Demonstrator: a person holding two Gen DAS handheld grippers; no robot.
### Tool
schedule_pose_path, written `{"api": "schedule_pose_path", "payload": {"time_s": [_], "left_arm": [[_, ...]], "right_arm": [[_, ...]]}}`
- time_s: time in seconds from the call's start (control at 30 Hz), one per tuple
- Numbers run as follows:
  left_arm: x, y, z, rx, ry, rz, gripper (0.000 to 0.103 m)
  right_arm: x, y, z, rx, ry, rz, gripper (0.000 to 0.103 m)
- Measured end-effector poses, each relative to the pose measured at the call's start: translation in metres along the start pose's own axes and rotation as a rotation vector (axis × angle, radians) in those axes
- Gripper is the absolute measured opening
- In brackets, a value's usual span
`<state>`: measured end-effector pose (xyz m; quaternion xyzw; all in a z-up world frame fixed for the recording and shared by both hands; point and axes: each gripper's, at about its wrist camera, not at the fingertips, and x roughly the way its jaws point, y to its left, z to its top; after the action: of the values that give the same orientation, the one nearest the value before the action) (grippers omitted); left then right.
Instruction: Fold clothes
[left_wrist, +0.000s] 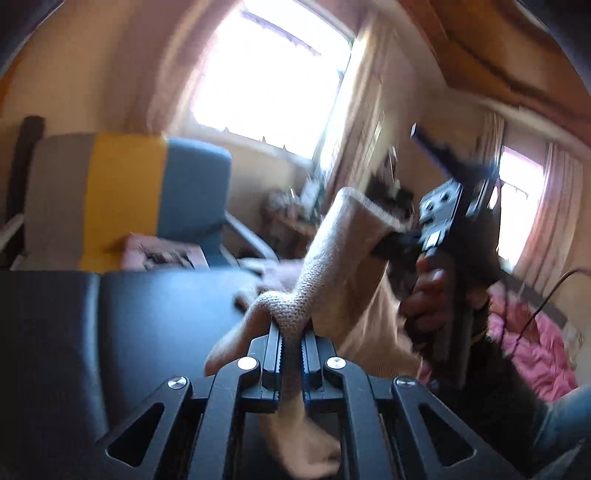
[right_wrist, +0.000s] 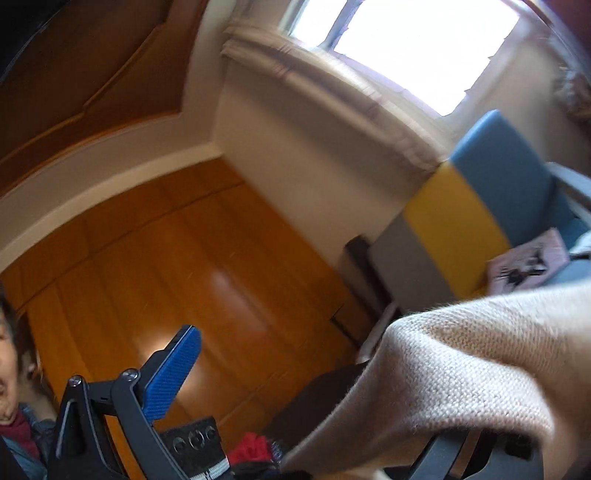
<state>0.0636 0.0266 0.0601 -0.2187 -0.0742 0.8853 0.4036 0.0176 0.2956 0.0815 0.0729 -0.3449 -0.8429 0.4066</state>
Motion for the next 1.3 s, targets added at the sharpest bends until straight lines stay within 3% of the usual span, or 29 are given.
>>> {"api": "schedule_pose_path", "payload": {"time_s": [0.2,0.27,0.3,0.4,0.5,0.6,0.67,0.77,0.97,1.13,1.3], "left_arm": [[-0.088,0.044,0.033,-0.072,-0.193,0.117,0.007],[-0.106,0.067,0.041,-0.111,-0.232,0.203,0.007],[-0.103,0.083,0.041,-0.135,-0.211,0.263,0.007],[-0.093,0.129,0.041,-0.206,-0.146,0.445,0.008],[-0.082,0.176,0.039,-0.281,-0.073,0.619,0.008],[-0.06,0.225,0.014,-0.406,0.064,0.692,0.007],[-0.059,0.235,-0.008,-0.437,0.093,0.664,0.007],[-0.037,0.222,-0.031,-0.375,0.159,0.602,0.01],[0.037,0.191,-0.074,-0.278,0.329,0.511,0.01],[0.062,0.176,-0.11,-0.282,0.413,0.479,0.01],[0.072,0.179,-0.114,-0.28,0.446,0.481,0.01]], "right_arm": [[0.095,0.034,-0.007,-0.054,0.157,0.158,0.103],[0.134,0.031,-0.015,-0.033,0.227,0.172,0.103],[0.152,0.028,-0.019,-0.017,0.264,0.174,0.103],[0.201,-0.001,-0.042,0.068,0.403,0.063,0.103],[0.24,-0.057,-0.084,0.18,0.564,-0.166,0.103],[0.248,-0.114,-0.131,0.229,0.689,-0.339,0.103],[0.238,-0.134,-0.151,0.251,0.729,-0.38,0.103],[0.208,-0.156,-0.173,0.299,0.755,-0.391,0.103],[0.102,-0.174,-0.174,0.3,0.65,-0.517,0.103],[0.025,-0.193,-0.173,0.362,0.551,-0.637,0.103],[0.023,-0.202,-0.174,0.461,0.508,-0.602,0.103]]}}
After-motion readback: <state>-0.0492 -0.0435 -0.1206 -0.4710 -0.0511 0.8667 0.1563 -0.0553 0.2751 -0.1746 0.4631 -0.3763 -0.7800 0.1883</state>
